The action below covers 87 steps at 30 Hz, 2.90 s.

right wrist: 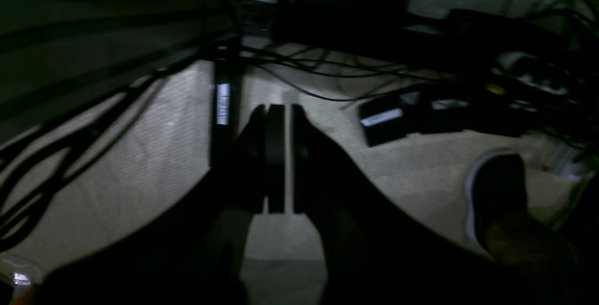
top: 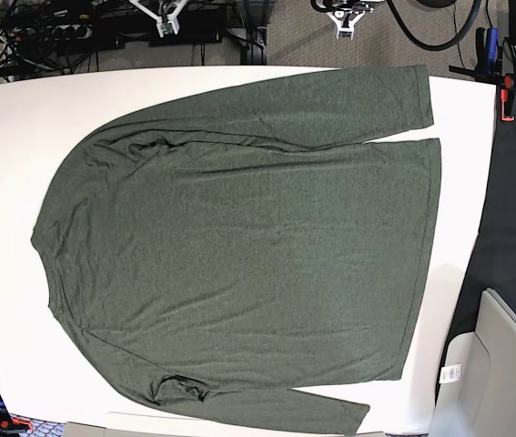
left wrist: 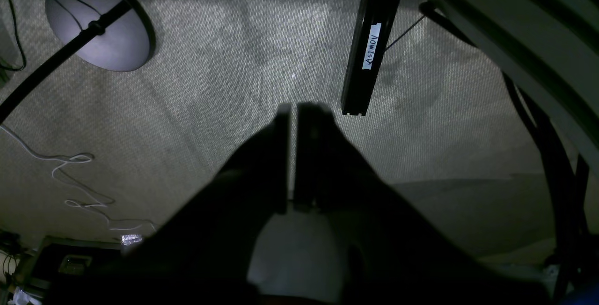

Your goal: Fold the T-shirt properly

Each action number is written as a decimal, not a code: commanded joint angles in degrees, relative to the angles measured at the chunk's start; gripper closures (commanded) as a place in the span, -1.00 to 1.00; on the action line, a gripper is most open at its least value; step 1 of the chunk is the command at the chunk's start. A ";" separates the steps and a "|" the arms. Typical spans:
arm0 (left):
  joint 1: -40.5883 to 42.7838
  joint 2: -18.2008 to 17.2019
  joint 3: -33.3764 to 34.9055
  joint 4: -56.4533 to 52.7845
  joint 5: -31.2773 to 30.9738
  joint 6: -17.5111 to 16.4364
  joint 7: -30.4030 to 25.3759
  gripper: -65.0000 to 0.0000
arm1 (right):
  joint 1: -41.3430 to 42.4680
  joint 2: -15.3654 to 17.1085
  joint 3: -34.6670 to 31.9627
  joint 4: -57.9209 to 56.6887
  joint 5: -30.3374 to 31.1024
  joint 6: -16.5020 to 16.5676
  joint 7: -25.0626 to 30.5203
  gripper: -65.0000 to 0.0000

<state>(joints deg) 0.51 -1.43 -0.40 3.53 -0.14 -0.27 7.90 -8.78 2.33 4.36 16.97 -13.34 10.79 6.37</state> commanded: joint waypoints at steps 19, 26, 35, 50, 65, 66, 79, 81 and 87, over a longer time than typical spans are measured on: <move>2.70 0.24 -0.08 3.55 0.10 -0.03 -0.12 1.00 | -1.20 0.35 0.08 0.04 0.11 0.25 0.53 1.00; 2.87 0.16 -0.08 3.81 0.10 -0.03 -0.12 1.00 | -1.03 0.35 0.08 0.04 0.11 0.07 0.44 1.00; 5.42 -0.46 -0.08 4.16 0.10 -0.03 -0.38 1.00 | -4.37 1.06 0.08 0.39 0.11 0.07 0.88 1.00; 29.16 -6.96 -0.17 42.40 0.01 -0.03 -0.21 1.00 | -24.32 7.39 0.08 33.45 0.11 0.07 0.44 1.00; 52.81 -7.14 -2.36 84.07 0.01 -0.03 0.23 1.00 | -47.09 8.97 8.43 72.39 0.02 0.07 0.44 1.00; 53.95 -6.61 -3.16 86.27 0.01 -0.03 0.23 1.00 | -48.24 8.97 8.78 74.50 0.02 0.16 0.44 1.00; 57.90 -6.44 -7.02 109.22 -0.08 -0.03 0.32 1.00 | -55.27 8.79 15.38 96.04 0.02 0.33 0.35 1.00; 57.82 -6.44 -6.94 110.62 -0.08 -0.03 0.32 1.00 | -55.44 8.71 17.05 97.97 0.02 0.33 0.35 1.00; 53.95 -6.44 -6.50 111.06 -0.08 -0.12 8.32 0.84 | -54.13 8.88 18.89 99.38 0.46 0.33 0.35 1.00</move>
<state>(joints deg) 54.02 -7.57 -6.85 113.47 -0.40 -0.71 18.22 -62.26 10.81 22.76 115.39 -13.52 11.79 5.52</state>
